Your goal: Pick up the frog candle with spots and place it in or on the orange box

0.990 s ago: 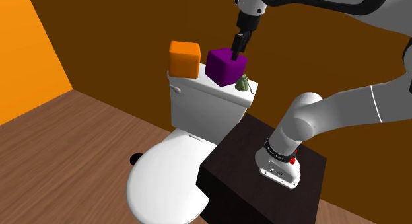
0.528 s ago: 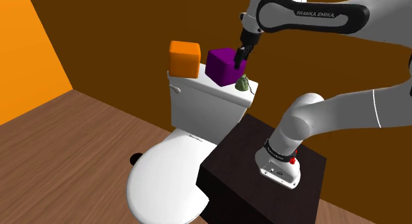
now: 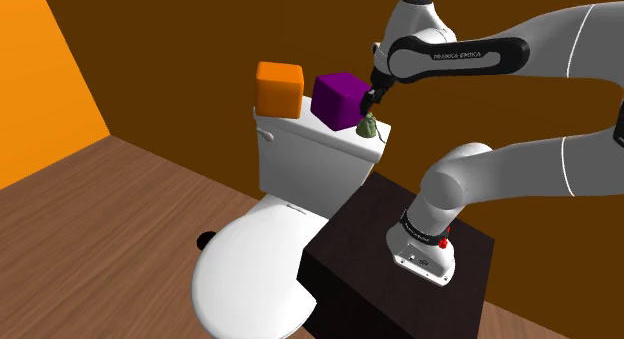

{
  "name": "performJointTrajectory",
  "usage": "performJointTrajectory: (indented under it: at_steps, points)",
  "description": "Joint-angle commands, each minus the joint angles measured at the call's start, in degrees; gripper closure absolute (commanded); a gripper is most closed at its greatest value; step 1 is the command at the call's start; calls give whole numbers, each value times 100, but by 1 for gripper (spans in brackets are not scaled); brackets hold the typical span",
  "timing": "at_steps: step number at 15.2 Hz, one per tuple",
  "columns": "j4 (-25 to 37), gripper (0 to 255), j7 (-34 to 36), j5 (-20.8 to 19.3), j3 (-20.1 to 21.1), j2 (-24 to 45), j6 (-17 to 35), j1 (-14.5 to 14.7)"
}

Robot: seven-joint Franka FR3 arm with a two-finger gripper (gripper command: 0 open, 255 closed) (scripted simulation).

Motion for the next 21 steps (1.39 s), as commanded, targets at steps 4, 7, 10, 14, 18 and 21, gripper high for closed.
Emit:
performJointTrajectory:
  at_steps: [4,7,10,14,18,21]
  points:
    - [-346,0,-28,-306,-244,256,756,-258]
    - [-460,0,-3,-380,-297,447,1065,-297]
    - [-515,0,11,-420,-324,556,1231,-319]
    - [-515,0,11,-420,-324,557,1231,-319]
    - [-514,255,11,-420,-324,556,1230,-319]
    - [-514,255,11,-420,-324,557,1231,-319]
